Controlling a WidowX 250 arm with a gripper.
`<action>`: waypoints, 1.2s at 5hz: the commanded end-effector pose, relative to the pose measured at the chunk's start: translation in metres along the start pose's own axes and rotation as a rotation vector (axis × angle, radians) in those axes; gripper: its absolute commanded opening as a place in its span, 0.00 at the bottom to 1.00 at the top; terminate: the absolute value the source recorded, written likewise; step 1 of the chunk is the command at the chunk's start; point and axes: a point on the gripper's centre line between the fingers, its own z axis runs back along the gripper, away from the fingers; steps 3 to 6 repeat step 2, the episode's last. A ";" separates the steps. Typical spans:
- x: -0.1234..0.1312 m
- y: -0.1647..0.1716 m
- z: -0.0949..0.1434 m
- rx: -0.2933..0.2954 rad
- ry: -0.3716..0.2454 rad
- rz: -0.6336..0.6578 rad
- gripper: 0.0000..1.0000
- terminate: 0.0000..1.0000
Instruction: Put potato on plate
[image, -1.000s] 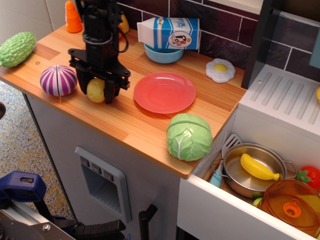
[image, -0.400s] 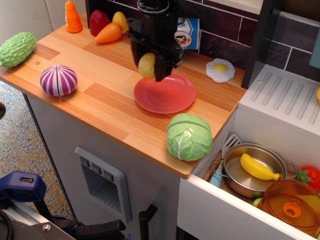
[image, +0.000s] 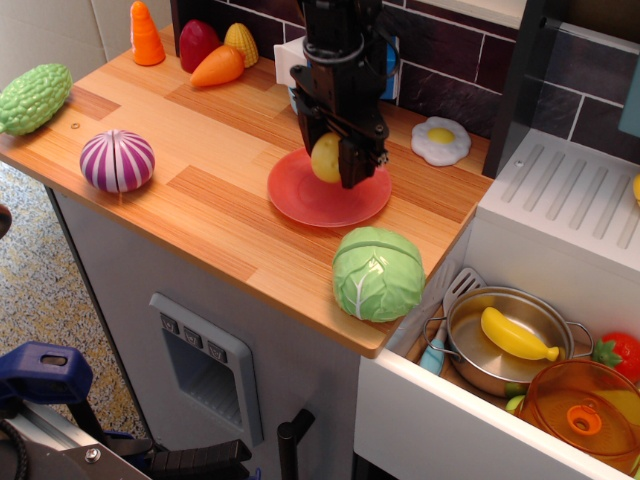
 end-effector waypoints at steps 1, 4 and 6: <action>0.004 0.003 0.003 0.008 -0.055 -0.005 1.00 0.00; 0.004 0.003 0.003 0.008 -0.055 -0.005 1.00 1.00; 0.004 0.003 0.003 0.008 -0.055 -0.005 1.00 1.00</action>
